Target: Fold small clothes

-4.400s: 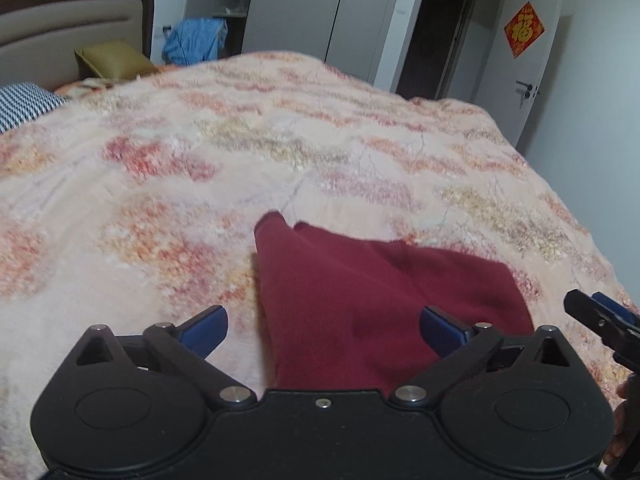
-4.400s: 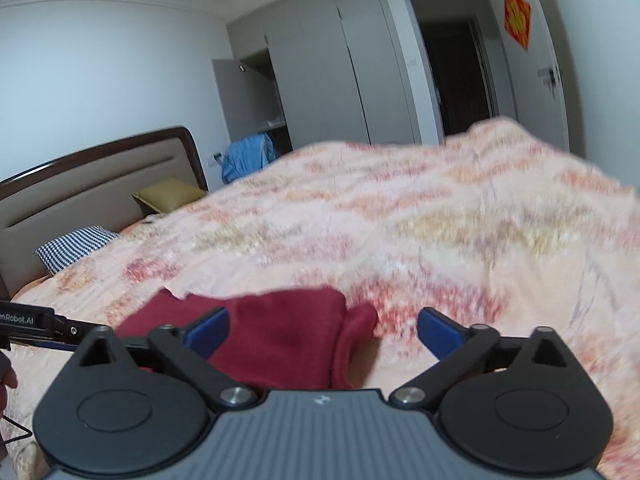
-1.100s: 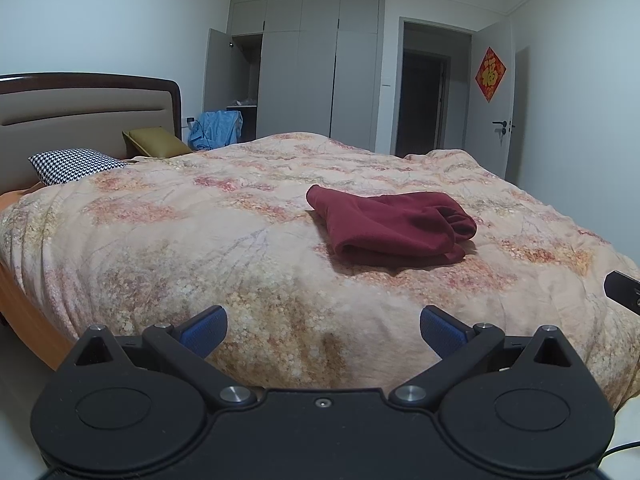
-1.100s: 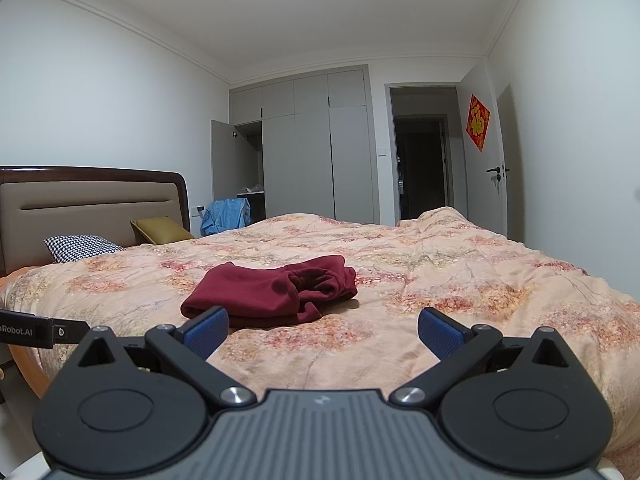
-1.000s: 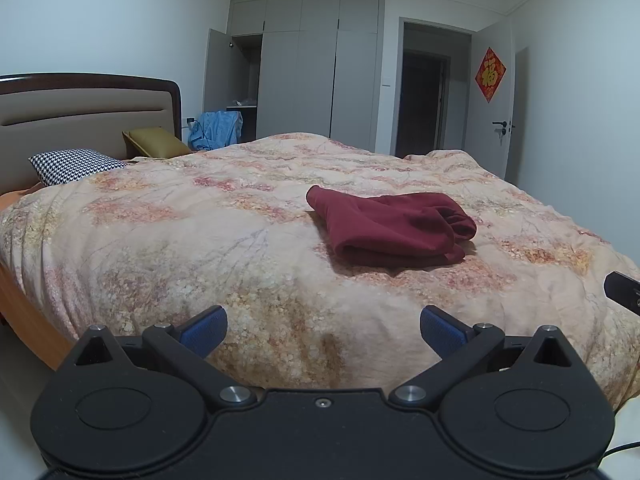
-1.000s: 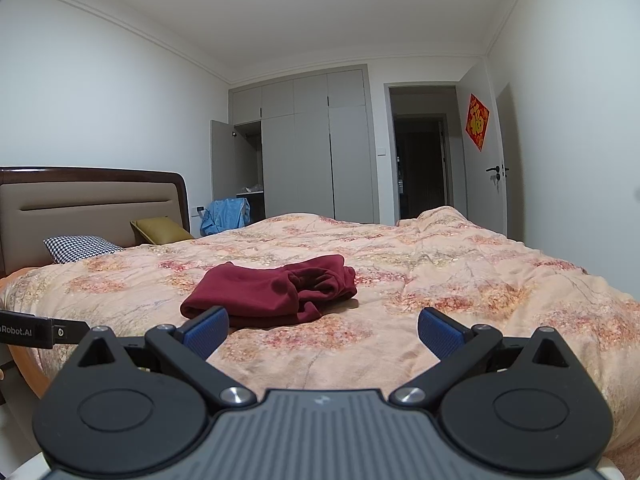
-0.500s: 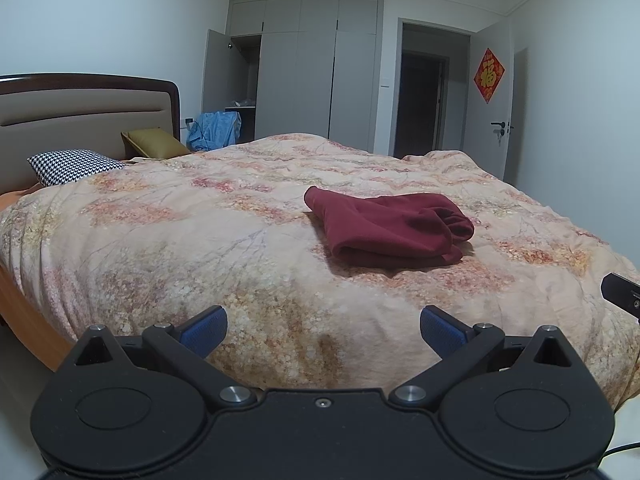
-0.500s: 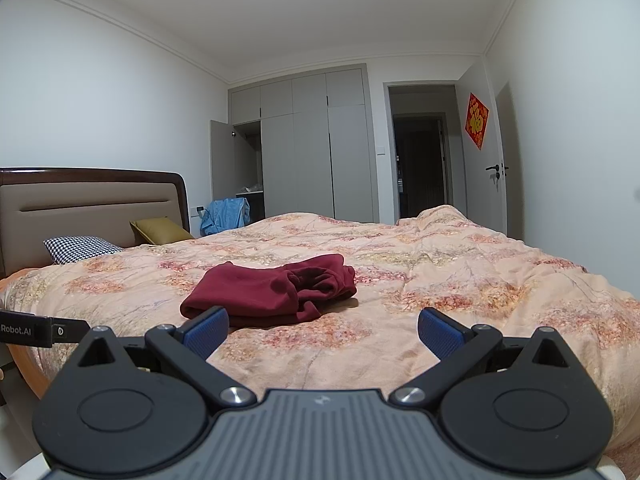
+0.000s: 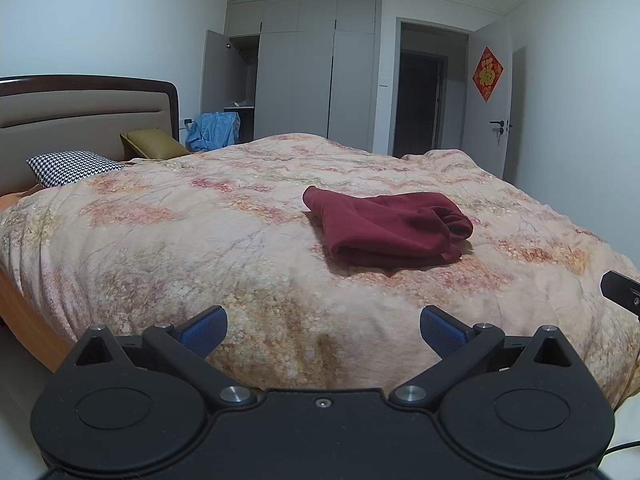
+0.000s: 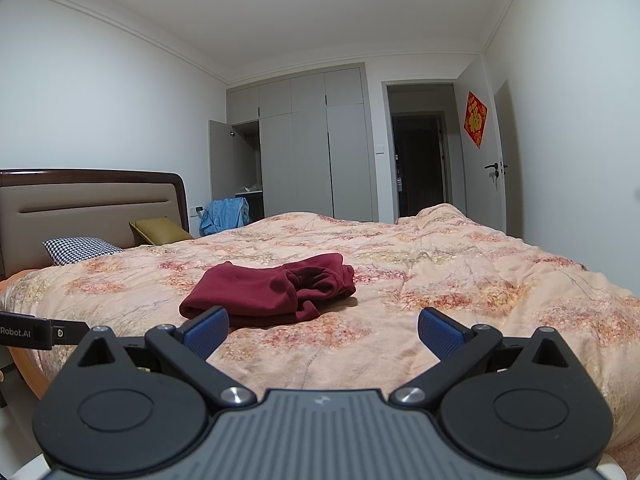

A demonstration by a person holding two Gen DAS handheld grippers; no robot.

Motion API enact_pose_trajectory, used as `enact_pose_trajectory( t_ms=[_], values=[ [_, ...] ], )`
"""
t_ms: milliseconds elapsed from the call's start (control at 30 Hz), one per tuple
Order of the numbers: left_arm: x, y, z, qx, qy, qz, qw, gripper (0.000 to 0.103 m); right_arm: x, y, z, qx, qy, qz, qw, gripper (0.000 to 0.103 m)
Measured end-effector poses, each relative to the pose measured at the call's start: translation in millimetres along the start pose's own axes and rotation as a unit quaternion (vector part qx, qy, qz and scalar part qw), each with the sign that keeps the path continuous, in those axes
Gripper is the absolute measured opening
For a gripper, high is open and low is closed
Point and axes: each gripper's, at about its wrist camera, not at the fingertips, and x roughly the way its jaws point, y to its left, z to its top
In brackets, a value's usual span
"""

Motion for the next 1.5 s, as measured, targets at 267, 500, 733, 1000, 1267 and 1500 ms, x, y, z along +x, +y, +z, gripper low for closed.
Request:
enact_pose_trajectory(
  t_ms=[267,500,733,1000,1267,1500],
  values=[
    [0.0,-1.3,0.0,0.001,0.000,0.000,1.0000,0.102,1.0,1.3,-0.7,0.001,0.001,-0.001,1.000,0.103],
    [0.1,-1.5,0.1,0.001,0.000,-0.001,1.0000,0.102,1.2,1.8,-0.9,0.002,0.001,-0.002,1.000,0.103],
    [-0.2,-2.8,-0.7,0.002,0.000,-0.001,1.0000,0.102,1.1,1.5,-0.5,0.002,0.001,-0.002,1.000,0.103],
    [0.0,-2.7,-0.4,0.003,0.000,-0.002,1.0000,0.102,1.1,1.4,-0.5,0.002,0.001,-0.002,1.000,0.103],
    [0.5,-6.0,-2.6,0.005,0.004,-0.009,0.9999,0.102,1.0,1.8,-1.0,0.003,0.001,-0.002,1.000,0.103],
    [1.9,-3.9,-1.1,0.004,0.019,-0.004,0.9998,0.102,1.1,2.6,-1.5,0.003,0.002,-0.002,1.000,0.103]
  ],
)
